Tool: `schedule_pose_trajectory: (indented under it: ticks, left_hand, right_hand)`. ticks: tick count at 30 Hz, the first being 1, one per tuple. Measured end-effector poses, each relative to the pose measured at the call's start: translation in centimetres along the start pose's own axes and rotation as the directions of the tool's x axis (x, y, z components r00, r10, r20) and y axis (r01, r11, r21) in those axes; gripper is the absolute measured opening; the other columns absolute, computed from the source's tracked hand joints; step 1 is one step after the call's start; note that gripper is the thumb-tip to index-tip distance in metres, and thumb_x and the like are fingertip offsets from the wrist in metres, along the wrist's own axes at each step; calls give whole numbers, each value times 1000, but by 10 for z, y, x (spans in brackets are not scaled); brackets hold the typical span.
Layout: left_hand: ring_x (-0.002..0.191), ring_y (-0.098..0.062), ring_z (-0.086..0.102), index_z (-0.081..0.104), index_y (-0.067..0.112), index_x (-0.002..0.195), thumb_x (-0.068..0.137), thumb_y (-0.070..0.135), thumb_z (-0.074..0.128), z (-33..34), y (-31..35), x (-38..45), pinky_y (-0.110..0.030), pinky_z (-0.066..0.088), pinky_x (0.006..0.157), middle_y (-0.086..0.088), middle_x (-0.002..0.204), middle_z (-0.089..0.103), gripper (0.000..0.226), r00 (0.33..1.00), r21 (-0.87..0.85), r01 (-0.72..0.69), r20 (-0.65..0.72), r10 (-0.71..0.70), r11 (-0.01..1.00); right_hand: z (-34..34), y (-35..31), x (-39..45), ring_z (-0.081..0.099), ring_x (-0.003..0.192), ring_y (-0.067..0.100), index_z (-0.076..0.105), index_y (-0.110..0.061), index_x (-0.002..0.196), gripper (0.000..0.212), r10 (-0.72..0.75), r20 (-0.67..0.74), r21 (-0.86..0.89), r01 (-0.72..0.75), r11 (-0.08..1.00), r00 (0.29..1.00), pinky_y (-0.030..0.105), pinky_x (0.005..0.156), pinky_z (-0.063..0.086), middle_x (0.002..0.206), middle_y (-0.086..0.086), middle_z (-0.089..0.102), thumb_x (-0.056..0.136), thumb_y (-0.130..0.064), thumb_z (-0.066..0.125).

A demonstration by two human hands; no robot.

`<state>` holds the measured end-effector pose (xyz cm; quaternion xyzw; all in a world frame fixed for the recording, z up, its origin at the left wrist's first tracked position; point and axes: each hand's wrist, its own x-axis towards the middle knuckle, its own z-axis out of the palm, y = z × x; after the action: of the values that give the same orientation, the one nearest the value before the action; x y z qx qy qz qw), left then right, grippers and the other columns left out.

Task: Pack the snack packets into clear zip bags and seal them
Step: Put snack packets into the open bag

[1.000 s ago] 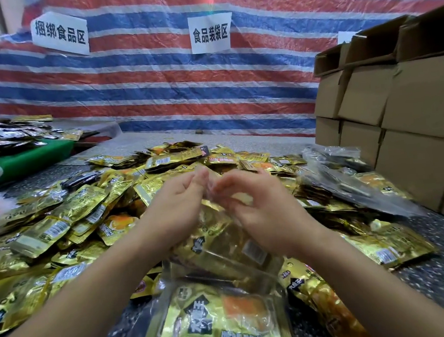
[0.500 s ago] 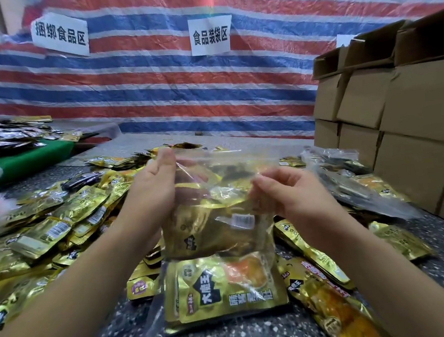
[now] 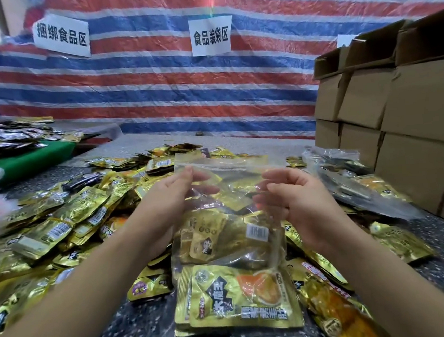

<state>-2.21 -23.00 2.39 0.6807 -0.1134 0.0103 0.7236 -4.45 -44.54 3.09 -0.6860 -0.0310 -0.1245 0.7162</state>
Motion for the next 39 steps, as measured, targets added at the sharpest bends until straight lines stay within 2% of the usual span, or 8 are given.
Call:
schedule_pose_trajectory:
  ticks: [5, 9, 12, 17, 21, 24, 30, 39]
  left_hand:
    - [76, -21, 75, 67, 11, 99, 105, 29, 39, -3, -1, 1, -26, 57, 59, -5, 89, 77, 33, 987, -24, -106, -122, 102, 994]
    - [66, -19, 73, 65, 12, 99, 105, 22, 43, -1, -3, 2, -25, 58, 56, -2, 82, 76, 25, 978, -50, -144, -158, 135, 988]
    - [65, -20, 73, 63, 11, 99, 105, 21, 43, 1, -2, 2, -26, 58, 55, -3, 81, 76, 22, 981, -63, -136, -147, 126, 989]
    - [73, -23, 74, 63, 12, 102, 105, 25, 41, 3, -2, 0, -25, 59, 59, -3, 86, 77, 26, 985, 6, -150, -85, 150, 989]
    - [72, -21, 74, 66, 15, 99, 106, 27, 40, 1, -3, 0, -25, 59, 61, -2, 84, 76, 29, 976, 41, -196, -85, 199, 980]
    - [72, -17, 73, 68, 16, 98, 105, 25, 41, 3, -4, 0, -20, 55, 58, -1, 85, 76, 29, 969, 67, -225, -89, 231, 972]
    - [63, -12, 69, 66, 15, 92, 103, 21, 48, 0, -4, 1, -18, 52, 54, 4, 75, 73, 22, 949, 103, -259, -159, 273, 960]
    - [60, -15, 69, 66, 12, 91, 102, 19, 50, 0, -3, -1, -21, 52, 53, 5, 73, 72, 21, 950, 97, -250, -168, 264, 963]
  right_hand:
    - [-2, 0, 2, 73, 81, 30, 66, -6, 97, 14, 34, -43, -2, -34, 999, 999, 47, 80, 60, 80, 11, 75, 96, 2, 54]
    - [-1, 0, 2, 72, 65, 22, 63, -9, 100, 5, -40, -123, -87, 29, 996, 992, 32, 59, 60, 83, 7, 72, 97, -9, 59]
    - [-3, 0, 1, 68, 86, 12, 59, -21, 106, 12, -202, -171, -354, 131, 926, 964, 20, 64, 54, 100, -4, 66, 97, -29, 59]
    - [13, -29, 3, 47, 107, -2, 53, -26, 128, 35, -512, 236, -722, 502, 477, 826, 3, 81, 30, 116, -16, 52, 95, -36, 60]
    - [47, -58, 18, 54, 108, 6, 51, -23, 134, 42, -244, 526, -754, 580, 309, 815, 21, 86, 44, 117, -11, 58, 96, -42, 57]
    - [61, -67, 26, 62, 88, 13, 65, -17, 111, 27, -130, 581, -771, 594, 229, 804, 28, 74, 51, 97, -7, 65, 97, -39, 57]
    - [63, -55, 33, 52, 65, 8, 58, -25, 77, 22, -166, 576, -737, 596, 318, 801, 22, 56, 36, 75, -7, 59, 98, -26, 59]
    - [74, -50, 32, 46, 62, 3, 63, -20, 85, 20, -163, 570, -733, 588, 341, 805, 17, 52, 30, 73, -9, 56, 99, -32, 57]
